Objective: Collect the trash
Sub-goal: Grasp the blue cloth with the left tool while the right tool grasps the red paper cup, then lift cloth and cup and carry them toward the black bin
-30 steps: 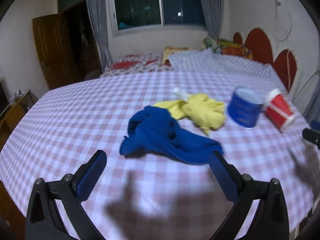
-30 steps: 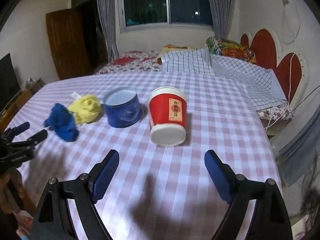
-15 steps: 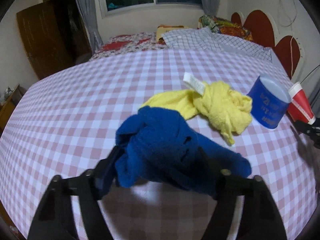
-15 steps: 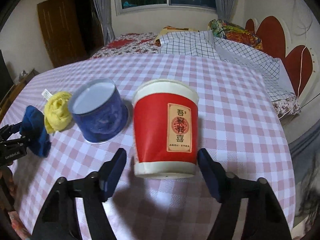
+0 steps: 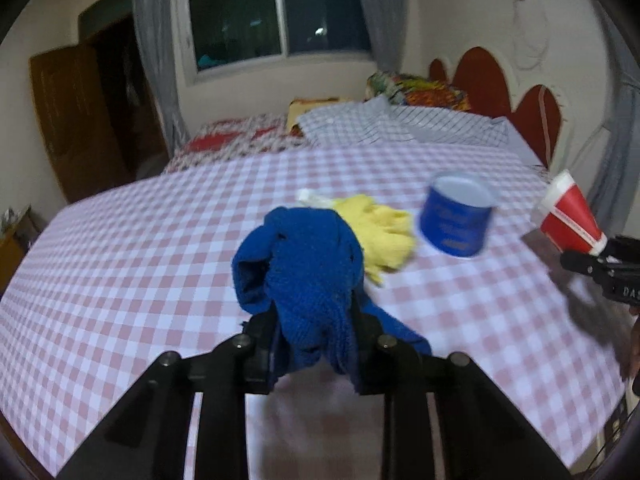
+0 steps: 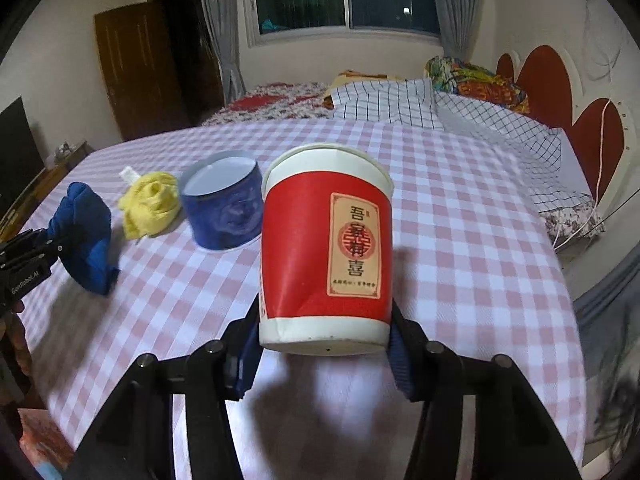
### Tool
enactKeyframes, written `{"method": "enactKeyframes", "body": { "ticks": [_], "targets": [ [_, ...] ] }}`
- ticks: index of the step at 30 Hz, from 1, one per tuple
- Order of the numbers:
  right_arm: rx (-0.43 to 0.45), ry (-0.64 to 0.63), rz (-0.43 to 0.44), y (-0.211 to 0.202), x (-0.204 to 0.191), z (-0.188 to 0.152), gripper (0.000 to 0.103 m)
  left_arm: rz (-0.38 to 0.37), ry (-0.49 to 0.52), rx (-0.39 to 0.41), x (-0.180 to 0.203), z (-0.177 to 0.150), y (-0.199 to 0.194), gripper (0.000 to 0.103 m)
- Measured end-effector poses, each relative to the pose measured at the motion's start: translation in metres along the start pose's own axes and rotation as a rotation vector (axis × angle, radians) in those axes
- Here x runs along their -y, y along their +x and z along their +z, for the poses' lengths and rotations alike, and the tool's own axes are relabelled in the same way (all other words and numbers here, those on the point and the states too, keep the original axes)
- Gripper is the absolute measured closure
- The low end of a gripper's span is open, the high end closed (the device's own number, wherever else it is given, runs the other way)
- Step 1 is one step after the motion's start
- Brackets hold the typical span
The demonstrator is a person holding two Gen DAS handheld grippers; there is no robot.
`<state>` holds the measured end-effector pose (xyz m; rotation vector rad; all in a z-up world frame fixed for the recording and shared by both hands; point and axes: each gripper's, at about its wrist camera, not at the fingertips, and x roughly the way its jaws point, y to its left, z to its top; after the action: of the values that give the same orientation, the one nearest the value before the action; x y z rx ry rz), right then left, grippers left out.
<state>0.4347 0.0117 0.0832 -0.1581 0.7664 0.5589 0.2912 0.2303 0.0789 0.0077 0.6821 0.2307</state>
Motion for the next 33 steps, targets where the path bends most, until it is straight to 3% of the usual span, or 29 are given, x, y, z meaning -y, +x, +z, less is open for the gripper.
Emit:
{"method": "enactKeyframes", "body": {
  "ticks": [10, 20, 25, 33],
  "targets": [
    [0.103, -0.029, -0.011, -0.086, -0.003, -0.051, 0.047, -0.078, 0.027, 0.072, 0.04, -0.023, -0.051, 0.076],
    [0.163, -0.03, -0.037, -0.147, -0.002, -0.104, 0.047, -0.132, 0.054, 0.118, 0.063, -0.041, -0.089, 0.076],
    [0.221, -0.018, -0.081, -0.185, 0.016, -0.138, 0.047, -0.172, 0.072, 0.143, 0.077, -0.051, -0.111, 0.076],
    [0.235, 0.051, -0.15, -0.228, 0.053, -0.188, 0.047, -0.245, 0.111, 0.166, 0.113, -0.063, -0.129, 0.076]
  ]
}}
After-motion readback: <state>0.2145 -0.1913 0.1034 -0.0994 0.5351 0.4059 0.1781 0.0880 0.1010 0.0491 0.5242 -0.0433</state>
